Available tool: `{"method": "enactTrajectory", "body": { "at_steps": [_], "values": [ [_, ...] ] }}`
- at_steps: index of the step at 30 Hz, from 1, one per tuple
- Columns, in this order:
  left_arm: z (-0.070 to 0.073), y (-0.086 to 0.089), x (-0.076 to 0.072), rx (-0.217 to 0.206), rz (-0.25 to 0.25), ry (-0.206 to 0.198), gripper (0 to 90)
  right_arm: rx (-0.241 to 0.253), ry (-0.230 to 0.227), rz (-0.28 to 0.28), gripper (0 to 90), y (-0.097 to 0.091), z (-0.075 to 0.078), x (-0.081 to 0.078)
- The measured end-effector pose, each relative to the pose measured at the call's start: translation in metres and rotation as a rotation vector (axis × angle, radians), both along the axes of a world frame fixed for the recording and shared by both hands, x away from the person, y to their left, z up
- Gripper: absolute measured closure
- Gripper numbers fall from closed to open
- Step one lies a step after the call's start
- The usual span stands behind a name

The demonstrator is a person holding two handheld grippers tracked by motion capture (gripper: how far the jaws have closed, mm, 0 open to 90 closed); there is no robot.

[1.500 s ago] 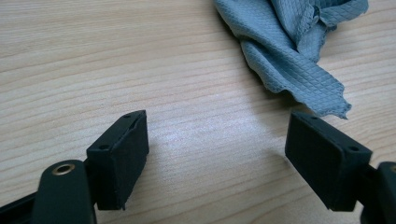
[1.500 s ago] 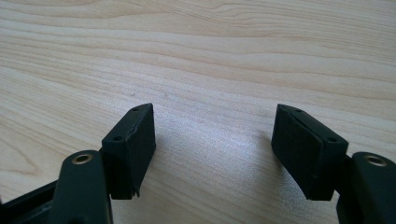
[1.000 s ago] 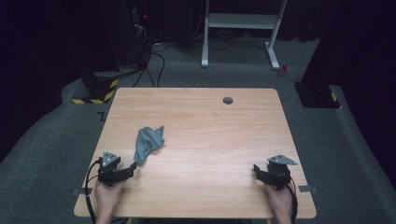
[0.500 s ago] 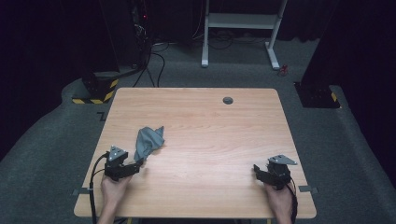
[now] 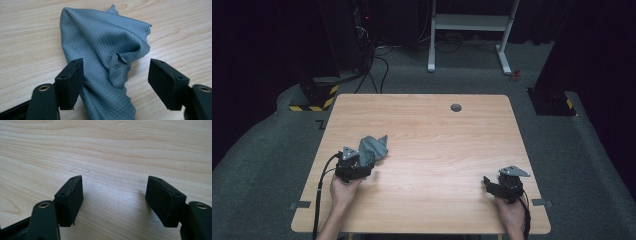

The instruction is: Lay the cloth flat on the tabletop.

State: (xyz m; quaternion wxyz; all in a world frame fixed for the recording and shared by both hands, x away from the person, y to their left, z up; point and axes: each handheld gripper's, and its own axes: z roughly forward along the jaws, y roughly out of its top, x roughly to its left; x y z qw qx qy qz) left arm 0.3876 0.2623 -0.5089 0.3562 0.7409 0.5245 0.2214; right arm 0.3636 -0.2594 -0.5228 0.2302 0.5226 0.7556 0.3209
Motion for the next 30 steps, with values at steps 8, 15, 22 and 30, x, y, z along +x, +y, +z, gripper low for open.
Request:
{"method": "enactTrajectory", "body": {
  "at_steps": [8,15,22,30],
  "values": [
    [-0.004,-0.006,0.014,0.022,-0.001,0.023,30.1,0.0,0.0,0.0,30.3,0.0,0.0,0.0],
    [-0.013,-0.008,0.021,0.022,0.013,0.045,31.0,0.0,0.0,0.0,30.2,0.0,0.0,0.0],
    [-0.014,-0.006,0.023,0.059,0.035,0.022,45.2,0.0,0.0,0.0,30.3,0.0,0.0,0.0],
    [-0.013,0.0,0.024,0.08,0.047,0.009,70.2,0.0,0.0,0.0,30.2,0.0,0.0,0.0]
  ]
}}
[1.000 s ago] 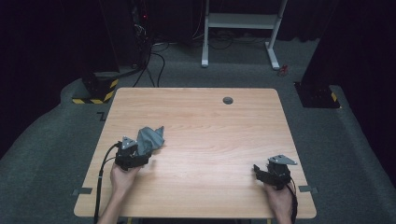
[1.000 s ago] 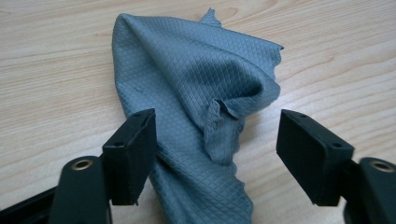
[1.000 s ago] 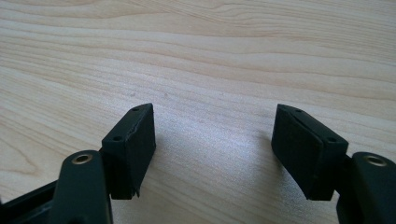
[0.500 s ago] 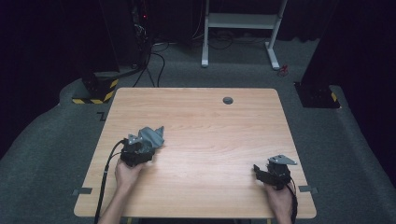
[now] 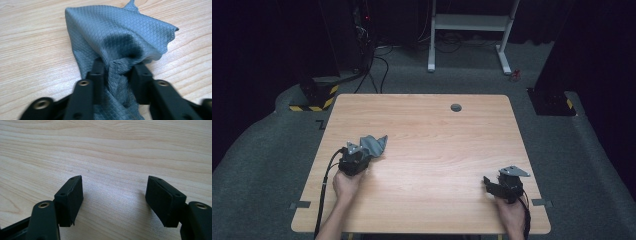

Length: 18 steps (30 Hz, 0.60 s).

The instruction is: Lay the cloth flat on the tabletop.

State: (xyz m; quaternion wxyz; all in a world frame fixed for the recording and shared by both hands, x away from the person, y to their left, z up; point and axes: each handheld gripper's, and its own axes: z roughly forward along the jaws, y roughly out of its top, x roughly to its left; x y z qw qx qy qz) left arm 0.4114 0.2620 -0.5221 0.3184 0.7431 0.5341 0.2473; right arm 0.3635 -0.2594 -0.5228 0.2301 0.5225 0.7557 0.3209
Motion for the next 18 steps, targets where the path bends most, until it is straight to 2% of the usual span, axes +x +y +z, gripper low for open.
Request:
{"method": "enactTrajectory", "body": {
  "at_steps": [6,18],
  "values": [
    [0.001,0.001,-0.001,-0.027,-0.016,0.002,79.2,0.0,0.0,0.0,30.2,0.0,0.0,0.0],
    [0.004,-0.013,-0.008,-0.065,-0.098,-0.009,81.6,0.001,-0.001,0.0,30.2,0.0,0.0,0.0]
  ]
}}
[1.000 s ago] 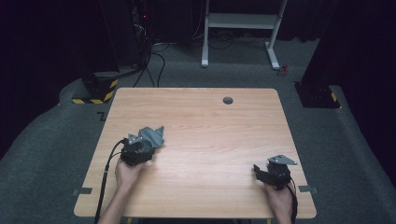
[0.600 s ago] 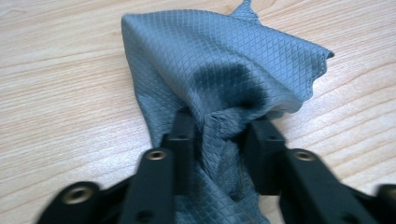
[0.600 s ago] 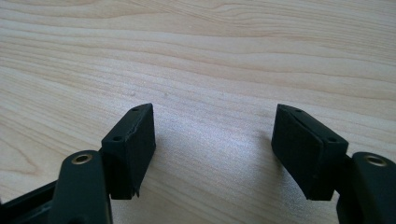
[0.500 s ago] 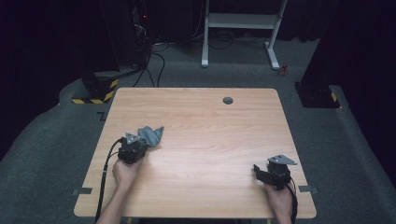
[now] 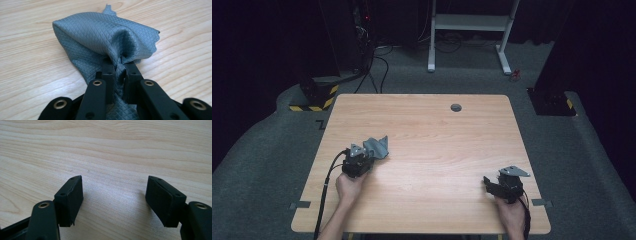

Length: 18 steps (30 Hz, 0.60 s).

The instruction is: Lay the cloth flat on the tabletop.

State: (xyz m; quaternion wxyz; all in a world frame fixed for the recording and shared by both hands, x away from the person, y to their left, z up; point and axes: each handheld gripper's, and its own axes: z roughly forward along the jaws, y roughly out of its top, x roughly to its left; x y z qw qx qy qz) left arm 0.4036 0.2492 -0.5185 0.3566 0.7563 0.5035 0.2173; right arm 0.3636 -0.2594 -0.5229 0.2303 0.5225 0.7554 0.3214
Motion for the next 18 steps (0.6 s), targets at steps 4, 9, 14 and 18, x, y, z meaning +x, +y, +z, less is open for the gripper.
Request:
{"method": "enactTrajectory", "body": {
  "at_steps": [4,9,14,18],
  "values": [
    [0.001,-0.004,-0.002,-0.016,-0.018,-0.003,81.6,0.0,0.0,0.0,30.2,0.0,0.0,0.0],
    [0.001,-0.012,-0.003,-0.024,-0.045,0.001,81.6,0.0,0.0,0.0,30.2,0.0,0.0,0.0],
    [0.002,-0.018,-0.005,-0.042,-0.069,0.001,81.6,0.0,0.001,0.0,30.2,0.0,0.0,0.0],
    [0.003,-0.025,-0.007,-0.044,-0.097,0.002,81.7,0.0,0.001,0.0,30.2,0.0,0.0,0.0]
  ]
}}
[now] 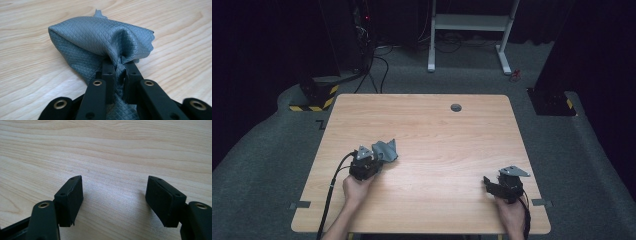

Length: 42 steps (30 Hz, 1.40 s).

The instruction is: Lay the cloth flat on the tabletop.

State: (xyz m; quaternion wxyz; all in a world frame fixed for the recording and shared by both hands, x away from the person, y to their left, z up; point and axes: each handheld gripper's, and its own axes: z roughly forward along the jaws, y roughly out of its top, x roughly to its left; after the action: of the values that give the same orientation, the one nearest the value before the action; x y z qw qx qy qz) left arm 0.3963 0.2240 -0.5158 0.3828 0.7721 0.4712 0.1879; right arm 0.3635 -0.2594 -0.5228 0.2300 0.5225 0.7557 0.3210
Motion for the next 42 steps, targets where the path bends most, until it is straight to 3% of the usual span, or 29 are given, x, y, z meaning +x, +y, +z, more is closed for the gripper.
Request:
{"method": "enactTrajectory", "body": {
  "at_steps": [15,42],
  "values": [
    [0.006,-0.039,-0.007,0.02,-0.119,-0.01,81.6,0.001,-0.001,0.0,30.2,0.0,0.0,0.0],
    [0.0,-0.108,-0.022,-0.039,-0.302,0.006,81.3,0.0,0.0,0.0,30.2,0.0,0.0,0.0]
  ]
}}
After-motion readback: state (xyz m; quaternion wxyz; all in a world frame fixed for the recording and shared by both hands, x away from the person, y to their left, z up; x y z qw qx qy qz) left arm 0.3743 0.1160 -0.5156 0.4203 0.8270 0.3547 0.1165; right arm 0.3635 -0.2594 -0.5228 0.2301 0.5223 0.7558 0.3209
